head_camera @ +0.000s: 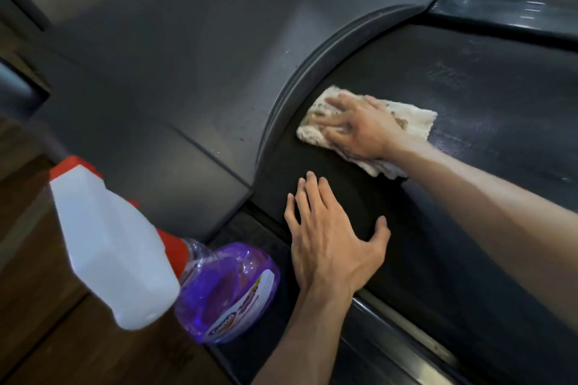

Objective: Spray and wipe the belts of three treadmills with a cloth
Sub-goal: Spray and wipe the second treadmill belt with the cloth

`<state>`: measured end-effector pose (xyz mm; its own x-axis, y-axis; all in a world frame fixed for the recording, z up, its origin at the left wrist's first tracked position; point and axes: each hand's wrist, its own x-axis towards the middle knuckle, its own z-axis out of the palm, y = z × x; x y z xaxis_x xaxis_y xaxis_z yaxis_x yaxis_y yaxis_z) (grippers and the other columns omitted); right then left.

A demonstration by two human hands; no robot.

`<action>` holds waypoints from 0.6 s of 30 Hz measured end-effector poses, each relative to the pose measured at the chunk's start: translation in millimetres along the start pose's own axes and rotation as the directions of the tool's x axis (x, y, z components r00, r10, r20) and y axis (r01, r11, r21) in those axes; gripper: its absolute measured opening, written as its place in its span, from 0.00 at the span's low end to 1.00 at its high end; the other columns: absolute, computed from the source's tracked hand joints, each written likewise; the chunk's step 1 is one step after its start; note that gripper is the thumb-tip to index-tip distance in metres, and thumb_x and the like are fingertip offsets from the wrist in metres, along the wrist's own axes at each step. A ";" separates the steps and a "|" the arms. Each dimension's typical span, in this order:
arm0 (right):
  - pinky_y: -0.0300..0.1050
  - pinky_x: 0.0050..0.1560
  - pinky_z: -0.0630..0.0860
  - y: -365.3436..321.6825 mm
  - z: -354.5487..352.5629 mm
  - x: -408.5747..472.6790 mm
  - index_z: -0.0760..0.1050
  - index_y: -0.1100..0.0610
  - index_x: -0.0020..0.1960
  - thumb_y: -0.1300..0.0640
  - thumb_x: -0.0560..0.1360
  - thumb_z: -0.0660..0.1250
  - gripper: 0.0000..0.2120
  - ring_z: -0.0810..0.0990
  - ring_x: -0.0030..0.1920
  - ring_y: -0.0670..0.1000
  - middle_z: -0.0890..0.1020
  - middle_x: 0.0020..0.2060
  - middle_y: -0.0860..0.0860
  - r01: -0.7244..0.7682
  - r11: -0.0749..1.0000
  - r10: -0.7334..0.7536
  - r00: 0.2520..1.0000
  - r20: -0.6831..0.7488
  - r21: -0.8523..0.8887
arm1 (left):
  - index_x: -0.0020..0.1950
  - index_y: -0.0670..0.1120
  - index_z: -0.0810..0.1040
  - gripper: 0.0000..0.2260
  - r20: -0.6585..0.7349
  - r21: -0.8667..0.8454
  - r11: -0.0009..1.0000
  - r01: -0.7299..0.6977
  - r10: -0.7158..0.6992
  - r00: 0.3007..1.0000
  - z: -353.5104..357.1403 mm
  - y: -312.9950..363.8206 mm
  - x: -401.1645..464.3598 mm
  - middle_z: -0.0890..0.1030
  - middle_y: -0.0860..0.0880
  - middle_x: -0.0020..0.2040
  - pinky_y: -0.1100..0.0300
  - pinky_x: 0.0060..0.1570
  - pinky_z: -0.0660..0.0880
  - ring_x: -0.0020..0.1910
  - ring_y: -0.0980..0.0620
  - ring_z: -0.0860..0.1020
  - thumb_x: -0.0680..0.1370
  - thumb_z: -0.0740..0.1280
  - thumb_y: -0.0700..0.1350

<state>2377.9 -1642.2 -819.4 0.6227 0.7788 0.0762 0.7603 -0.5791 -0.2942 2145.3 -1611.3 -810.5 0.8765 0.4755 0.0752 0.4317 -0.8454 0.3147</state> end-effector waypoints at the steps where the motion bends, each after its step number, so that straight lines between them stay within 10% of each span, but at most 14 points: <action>1: 0.60 0.80 0.49 -4.5 2.3 9.6 0.70 0.31 0.72 0.38 0.82 0.57 0.19 0.55 0.82 0.50 0.63 0.81 0.46 -0.090 0.996 0.089 0.996 -0.029 -0.015 | 0.80 0.42 0.58 0.47 0.001 0.000 1.000 -0.004 0.004 1.000 0.6 0.6 0.8 0.57 0.44 0.81 0.46 0.79 0.50 0.81 0.46 0.53 0.71 0.58 0.71; 10: 0.55 0.80 0.50 -14.0 1.8 -22.4 0.71 0.32 0.70 0.34 0.78 0.58 0.22 0.58 0.81 0.47 0.66 0.79 0.45 0.251 0.961 -0.260 0.964 0.065 0.116 | 0.79 0.42 0.58 0.46 0.013 0.002 1.000 -0.003 0.003 1.000 -0.8 -1.9 1.7 0.58 0.45 0.80 0.45 0.79 0.51 0.80 0.46 0.54 0.71 0.59 0.71; 18: 0.58 0.79 0.49 -18.7 8.2 23.3 0.67 0.32 0.75 0.37 0.83 0.53 0.21 0.51 0.83 0.51 0.59 0.82 0.46 -0.026 0.993 0.027 1.000 0.004 -0.117 | 0.80 0.43 0.59 0.46 0.020 0.003 1.000 -0.012 0.012 1.000 -0.1 1.7 2.1 0.58 0.45 0.80 0.46 0.79 0.53 0.80 0.47 0.54 0.71 0.57 0.72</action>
<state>2376.6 -1611.3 -819.9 0.6421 0.7639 0.0646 0.7602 -0.6236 -0.1824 2147.8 -1611.6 -809.7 0.8858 0.4602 0.0605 0.4214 -0.8519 0.3111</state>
